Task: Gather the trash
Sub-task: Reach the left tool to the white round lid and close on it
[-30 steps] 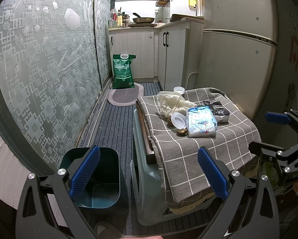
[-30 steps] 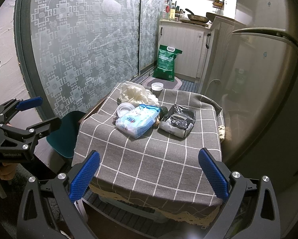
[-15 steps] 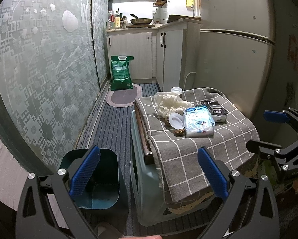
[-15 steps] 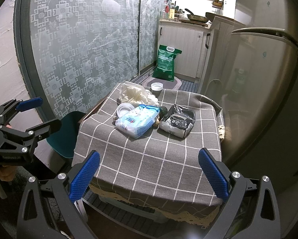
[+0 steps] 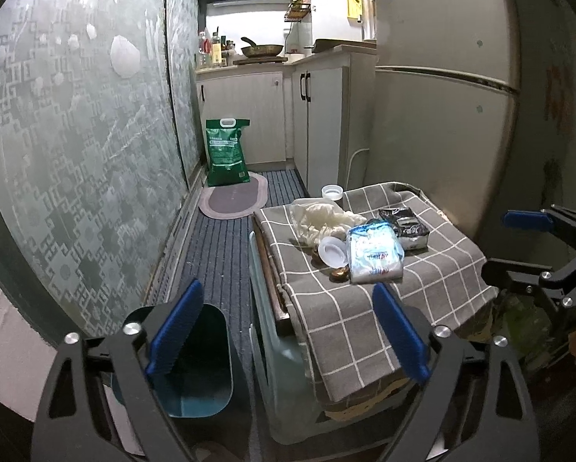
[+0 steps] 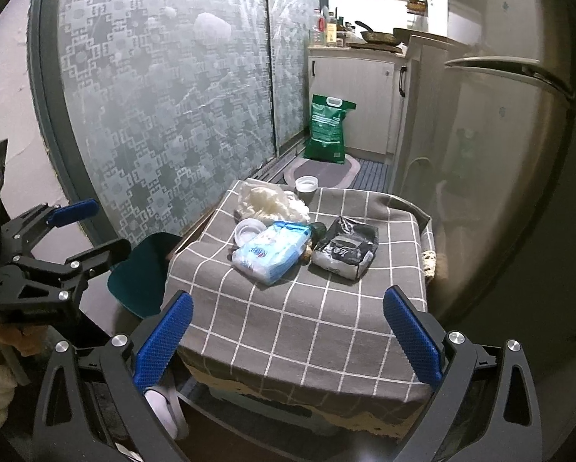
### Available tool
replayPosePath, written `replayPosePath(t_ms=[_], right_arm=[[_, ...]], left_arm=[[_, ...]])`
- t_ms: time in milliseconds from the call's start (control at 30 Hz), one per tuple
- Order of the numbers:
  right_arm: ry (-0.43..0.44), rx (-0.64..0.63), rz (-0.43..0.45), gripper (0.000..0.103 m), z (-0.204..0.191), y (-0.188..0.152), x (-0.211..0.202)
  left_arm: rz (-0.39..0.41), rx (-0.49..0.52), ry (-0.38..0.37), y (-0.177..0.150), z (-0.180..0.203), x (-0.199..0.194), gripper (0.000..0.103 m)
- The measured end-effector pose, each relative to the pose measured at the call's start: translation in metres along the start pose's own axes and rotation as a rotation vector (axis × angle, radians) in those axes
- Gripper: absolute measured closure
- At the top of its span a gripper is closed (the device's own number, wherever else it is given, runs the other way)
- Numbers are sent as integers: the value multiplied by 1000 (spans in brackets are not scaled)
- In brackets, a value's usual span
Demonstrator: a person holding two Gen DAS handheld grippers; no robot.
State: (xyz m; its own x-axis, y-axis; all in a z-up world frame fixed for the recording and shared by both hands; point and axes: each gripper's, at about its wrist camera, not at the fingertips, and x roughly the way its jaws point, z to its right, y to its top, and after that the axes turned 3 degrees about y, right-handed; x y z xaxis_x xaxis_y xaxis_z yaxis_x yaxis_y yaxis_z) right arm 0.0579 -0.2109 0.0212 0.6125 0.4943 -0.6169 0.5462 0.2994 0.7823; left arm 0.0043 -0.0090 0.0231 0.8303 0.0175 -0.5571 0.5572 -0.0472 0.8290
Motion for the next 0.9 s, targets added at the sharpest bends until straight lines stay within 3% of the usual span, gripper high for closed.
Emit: replayPosePath(t_ms=[267,500,900], right_arm=[[7,-20,-38,5,14,11,9],[22,-38,-77,18,33,23,27],[86,-42,-133,39,58,31,60]], left_arm=[[-16,40,-49,22,13,10,35],[-56,100,-107,45,29,34,50],[-150,144,-175,87,43,107,62]])
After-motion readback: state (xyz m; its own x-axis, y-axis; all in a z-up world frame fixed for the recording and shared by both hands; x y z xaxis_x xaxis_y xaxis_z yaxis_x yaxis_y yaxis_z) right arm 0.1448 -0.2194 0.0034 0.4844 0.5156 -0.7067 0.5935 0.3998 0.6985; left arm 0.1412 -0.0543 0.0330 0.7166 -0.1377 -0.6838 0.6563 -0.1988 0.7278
